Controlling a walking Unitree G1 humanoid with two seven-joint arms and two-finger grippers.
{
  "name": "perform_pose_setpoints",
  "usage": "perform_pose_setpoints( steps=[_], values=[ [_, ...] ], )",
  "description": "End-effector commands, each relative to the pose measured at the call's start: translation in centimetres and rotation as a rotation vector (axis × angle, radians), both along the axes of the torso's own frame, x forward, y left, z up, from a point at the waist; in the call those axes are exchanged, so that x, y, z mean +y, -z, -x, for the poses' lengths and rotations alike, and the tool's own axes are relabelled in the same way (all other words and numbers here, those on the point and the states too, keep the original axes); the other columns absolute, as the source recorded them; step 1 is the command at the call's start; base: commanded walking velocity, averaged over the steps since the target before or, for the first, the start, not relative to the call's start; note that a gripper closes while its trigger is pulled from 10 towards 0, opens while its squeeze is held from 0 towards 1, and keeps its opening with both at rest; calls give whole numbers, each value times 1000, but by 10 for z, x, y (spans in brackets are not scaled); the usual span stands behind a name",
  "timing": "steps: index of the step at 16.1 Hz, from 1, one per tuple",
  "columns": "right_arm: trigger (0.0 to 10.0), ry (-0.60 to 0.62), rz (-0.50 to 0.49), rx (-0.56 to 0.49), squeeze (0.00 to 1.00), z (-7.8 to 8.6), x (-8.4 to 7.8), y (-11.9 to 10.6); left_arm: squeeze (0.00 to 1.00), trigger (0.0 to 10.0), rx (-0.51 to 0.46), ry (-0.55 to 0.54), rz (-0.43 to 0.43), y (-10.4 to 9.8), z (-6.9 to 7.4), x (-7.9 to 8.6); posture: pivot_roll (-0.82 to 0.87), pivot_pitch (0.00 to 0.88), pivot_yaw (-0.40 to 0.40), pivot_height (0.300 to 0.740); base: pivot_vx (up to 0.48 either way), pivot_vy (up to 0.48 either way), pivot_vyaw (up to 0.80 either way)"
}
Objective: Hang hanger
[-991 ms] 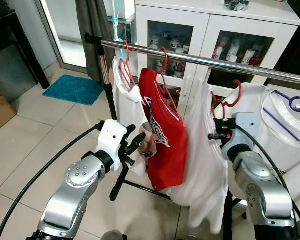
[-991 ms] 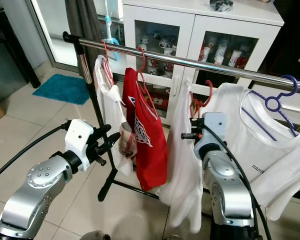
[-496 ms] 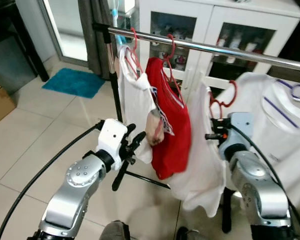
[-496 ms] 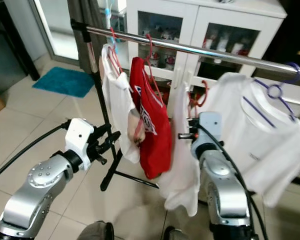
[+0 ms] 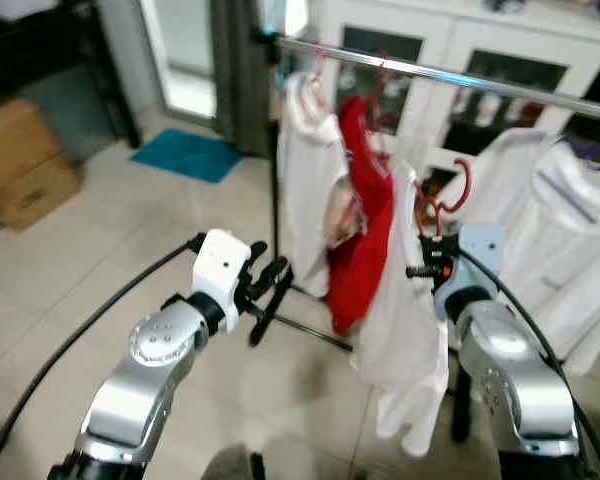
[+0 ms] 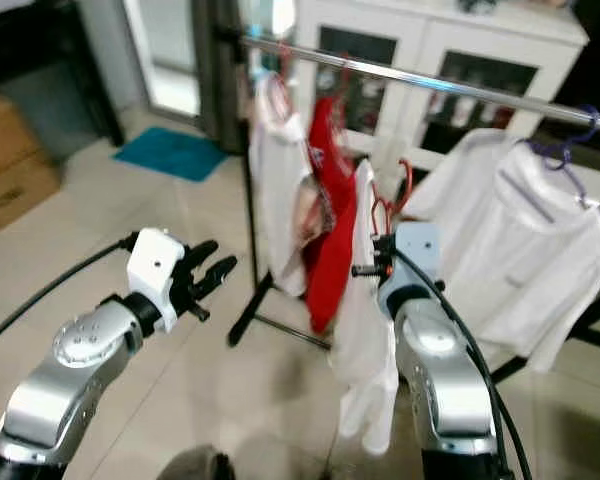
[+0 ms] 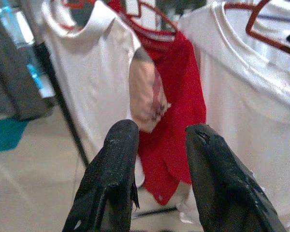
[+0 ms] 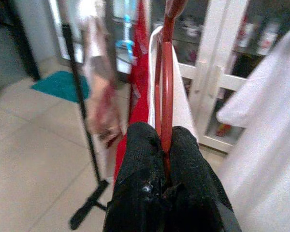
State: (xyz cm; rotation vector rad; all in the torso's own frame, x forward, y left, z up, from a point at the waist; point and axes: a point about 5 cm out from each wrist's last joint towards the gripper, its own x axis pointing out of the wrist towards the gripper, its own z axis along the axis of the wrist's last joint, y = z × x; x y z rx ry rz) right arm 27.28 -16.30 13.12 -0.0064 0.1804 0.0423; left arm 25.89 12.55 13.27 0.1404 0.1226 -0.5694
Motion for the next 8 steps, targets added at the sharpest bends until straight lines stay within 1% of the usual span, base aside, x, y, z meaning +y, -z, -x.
perform_pose_setpoints(
  steps=[1,6,7,8],
  values=[
    [0,16,12,7,0,3,-5,0,0,10000,-4,14,0,-1,2,-4,108,33,-10,740,-262,0,0],
    [0,5,13,22,0,6,-3,3,0,10000,2,15,-1,-1,3,-3,108,37,-6,740,-262,0,0],
    [0,-13,8,18,0,7,-1,2,0,10000,2,15,-2,-1,2,-2,108,39,-4,740,0,0,0],
    [0,-55,6,10,0,8,3,1,0,10000,12,12,38,-2,0,-3,106,38,-2,740,0,0,0]
  ],
)
